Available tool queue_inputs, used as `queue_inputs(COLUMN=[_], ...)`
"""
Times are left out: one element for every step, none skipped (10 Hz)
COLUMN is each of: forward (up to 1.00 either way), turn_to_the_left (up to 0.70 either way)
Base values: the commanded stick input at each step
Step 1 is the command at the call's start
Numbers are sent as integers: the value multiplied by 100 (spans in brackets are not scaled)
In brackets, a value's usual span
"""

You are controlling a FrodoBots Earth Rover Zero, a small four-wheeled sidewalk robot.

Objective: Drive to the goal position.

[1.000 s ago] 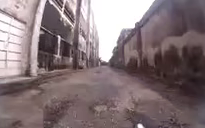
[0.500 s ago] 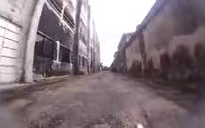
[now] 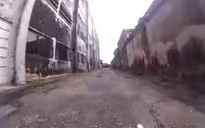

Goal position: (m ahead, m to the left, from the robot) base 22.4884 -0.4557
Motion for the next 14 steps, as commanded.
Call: queue_inputs(forward=[85,85,85,85,85,85,85,85,85,85,85,85,85,85], turn_to_the_left=[0,0,0,0,0,0,0,-2,-6,-13,-13,-6,0,0])
